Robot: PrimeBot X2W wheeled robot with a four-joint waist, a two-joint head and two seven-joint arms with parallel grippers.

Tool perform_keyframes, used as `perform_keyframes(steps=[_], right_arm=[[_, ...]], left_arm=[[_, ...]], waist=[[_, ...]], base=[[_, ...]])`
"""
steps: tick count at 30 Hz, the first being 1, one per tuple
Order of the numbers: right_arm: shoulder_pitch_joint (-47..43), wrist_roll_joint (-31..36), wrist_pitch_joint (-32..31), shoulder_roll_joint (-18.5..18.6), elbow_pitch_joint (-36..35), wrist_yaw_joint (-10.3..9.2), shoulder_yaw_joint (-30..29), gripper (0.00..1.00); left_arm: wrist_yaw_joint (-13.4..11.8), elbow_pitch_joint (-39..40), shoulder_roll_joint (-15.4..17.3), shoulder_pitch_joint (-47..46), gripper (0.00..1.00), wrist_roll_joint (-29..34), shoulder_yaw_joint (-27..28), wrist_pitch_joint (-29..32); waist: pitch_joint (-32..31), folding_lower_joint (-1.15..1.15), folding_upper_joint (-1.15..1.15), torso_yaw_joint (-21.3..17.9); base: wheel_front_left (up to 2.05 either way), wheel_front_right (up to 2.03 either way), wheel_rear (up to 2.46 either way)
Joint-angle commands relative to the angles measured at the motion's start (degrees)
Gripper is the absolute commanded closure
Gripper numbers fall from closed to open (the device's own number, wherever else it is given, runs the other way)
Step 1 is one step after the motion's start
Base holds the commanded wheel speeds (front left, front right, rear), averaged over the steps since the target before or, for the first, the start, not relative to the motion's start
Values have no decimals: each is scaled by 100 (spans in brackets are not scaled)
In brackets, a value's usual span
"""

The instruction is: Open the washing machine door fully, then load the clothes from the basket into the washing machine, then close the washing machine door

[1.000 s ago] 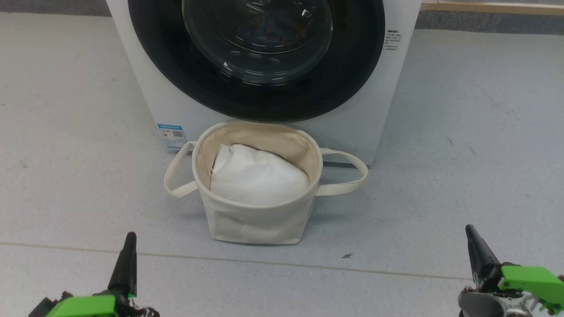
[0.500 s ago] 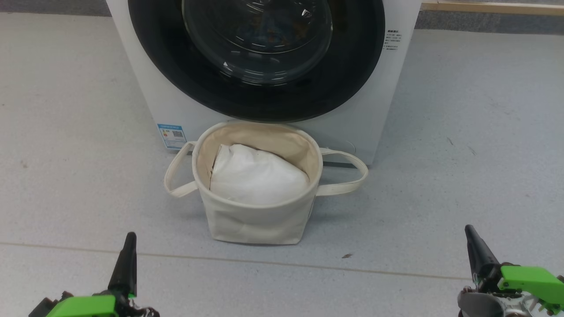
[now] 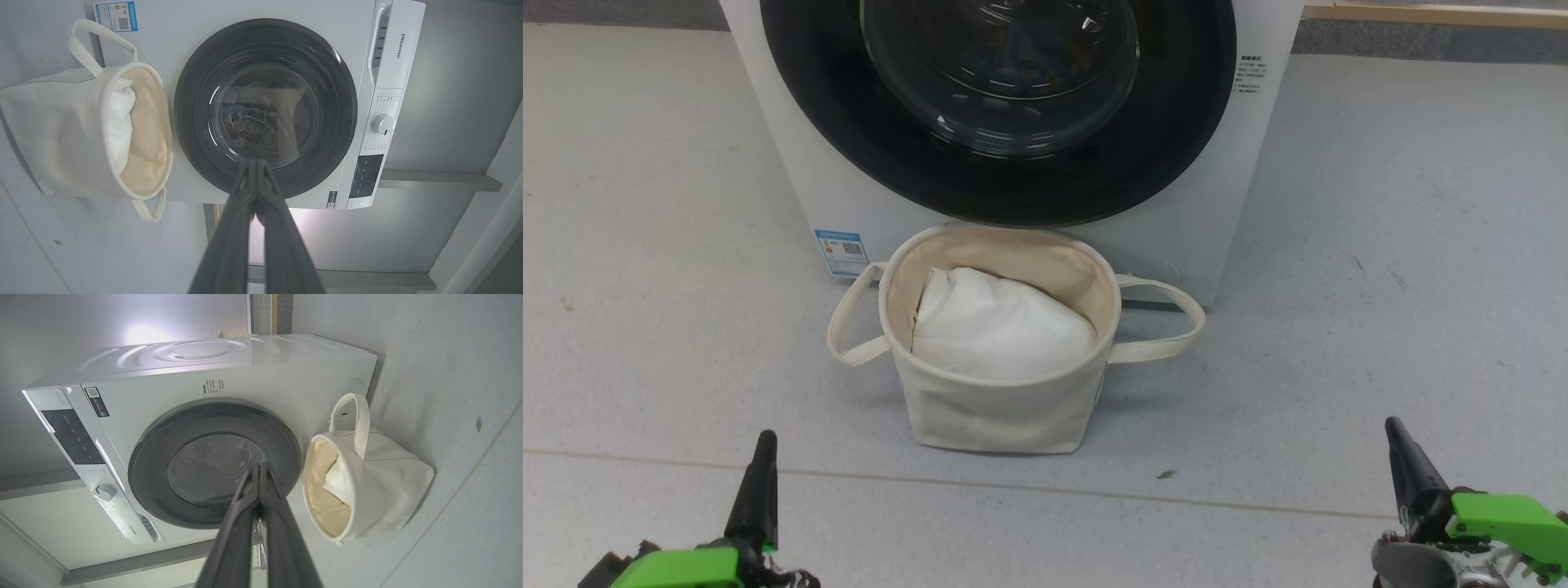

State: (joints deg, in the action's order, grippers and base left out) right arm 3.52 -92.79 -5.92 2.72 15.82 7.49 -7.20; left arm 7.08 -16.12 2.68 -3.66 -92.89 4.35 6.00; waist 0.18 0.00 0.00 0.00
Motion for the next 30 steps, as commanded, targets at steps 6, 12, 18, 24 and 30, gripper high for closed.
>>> perform_keyframes(steps=[6, 12, 18, 24, 30], right_arm=[[264, 42, -37, 37, -180, 0, 93, 100], [264, 44, -39, 35, -180, 0, 90, 100], [264, 46, -41, 34, -180, 0, 88, 100], [265, 48, -43, 32, -180, 0, 86, 100], [265, 49, -45, 31, -180, 0, 84, 100]], left_arm=[[41, 209, 39, -251, 100, 55, 196, 31], [41, 209, 38, -252, 100, 57, 199, 33], [41, 209, 36, -252, 100, 58, 201, 35], [41, 209, 35, -252, 100, 60, 203, 36], [41, 209, 33, -252, 100, 62, 205, 38]], waist=[[0, 0, 0, 0], [0, 0, 0, 0], [0, 0, 0, 0], [0, 0, 0, 0], [0, 0, 0, 0]], base=[[0, 0, 0], [0, 0, 0], [0, 0, 0], [0, 0, 0], [0, 0, 0]])
